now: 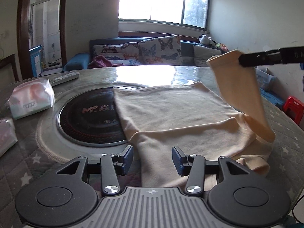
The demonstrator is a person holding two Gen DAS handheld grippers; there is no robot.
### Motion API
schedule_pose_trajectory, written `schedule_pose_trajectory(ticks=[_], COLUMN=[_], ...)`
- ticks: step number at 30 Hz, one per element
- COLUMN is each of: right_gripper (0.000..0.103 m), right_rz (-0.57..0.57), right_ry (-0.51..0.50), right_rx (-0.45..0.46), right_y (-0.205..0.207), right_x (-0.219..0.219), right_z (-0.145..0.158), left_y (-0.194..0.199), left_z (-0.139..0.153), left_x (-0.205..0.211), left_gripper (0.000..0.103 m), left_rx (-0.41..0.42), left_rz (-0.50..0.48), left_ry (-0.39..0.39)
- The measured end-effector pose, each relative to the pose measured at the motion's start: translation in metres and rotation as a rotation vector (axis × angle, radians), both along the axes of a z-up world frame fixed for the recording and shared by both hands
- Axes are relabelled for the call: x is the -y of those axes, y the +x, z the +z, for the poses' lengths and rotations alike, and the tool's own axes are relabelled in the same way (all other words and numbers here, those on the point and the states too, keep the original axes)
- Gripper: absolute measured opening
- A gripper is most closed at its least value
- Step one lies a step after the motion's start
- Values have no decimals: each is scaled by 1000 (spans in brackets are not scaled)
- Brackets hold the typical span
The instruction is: Fold clothes
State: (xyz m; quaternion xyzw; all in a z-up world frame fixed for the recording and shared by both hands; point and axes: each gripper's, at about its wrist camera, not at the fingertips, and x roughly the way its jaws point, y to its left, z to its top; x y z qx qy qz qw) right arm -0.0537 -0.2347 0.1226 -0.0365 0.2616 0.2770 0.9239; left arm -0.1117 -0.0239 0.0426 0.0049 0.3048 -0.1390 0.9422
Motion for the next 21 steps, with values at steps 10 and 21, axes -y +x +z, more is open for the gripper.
schedule_pose_trajectory(ticks=[10, 21], right_gripper=[18, 19], right_rz=[171, -31], right_ry=[-60, -133], right_rx=[-107, -192], right_y=[-7, -28], right_x=[-48, 27], right_z=[-36, -61], left_y=[-4, -5], left_z=[1, 12], left_x=[-7, 21], left_gripper=[49, 39], left_rx=[5, 61], left_rz=[15, -114], left_ry=[-7, -32])
